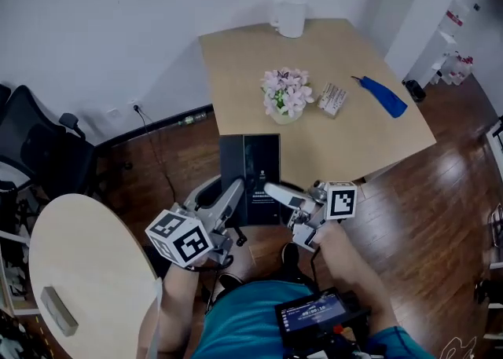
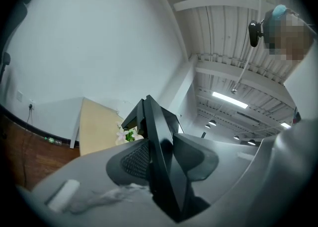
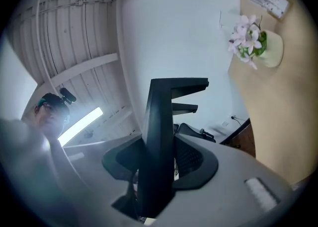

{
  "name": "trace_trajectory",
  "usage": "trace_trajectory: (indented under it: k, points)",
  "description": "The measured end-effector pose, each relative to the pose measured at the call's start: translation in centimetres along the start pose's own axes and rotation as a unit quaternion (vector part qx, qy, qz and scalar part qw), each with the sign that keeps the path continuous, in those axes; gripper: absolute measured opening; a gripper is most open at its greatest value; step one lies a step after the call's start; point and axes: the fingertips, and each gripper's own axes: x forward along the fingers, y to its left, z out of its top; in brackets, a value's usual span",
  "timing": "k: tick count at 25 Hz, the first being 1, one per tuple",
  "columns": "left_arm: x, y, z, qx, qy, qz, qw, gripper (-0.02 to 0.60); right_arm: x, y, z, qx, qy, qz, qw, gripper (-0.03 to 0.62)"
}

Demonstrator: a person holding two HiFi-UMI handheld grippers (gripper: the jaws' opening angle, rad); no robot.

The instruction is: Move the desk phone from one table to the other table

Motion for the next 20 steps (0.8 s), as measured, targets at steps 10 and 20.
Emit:
trace_trajectory:
  k: [10,20]
  points:
    - [11.4,-3.4,-2.8,-0.03,-0.01,0.026,0.9992,0.16,-9.0,-2.9,8.2,0.036,0.054,-0.005,0.998,0.163]
    - [12.6,-0.5,-5.2,-0.067,0.017,0.045,0.9966,0.16,-8.9,-6.5,8.1,0.075,0.091,-0.002,0.993,0.163]
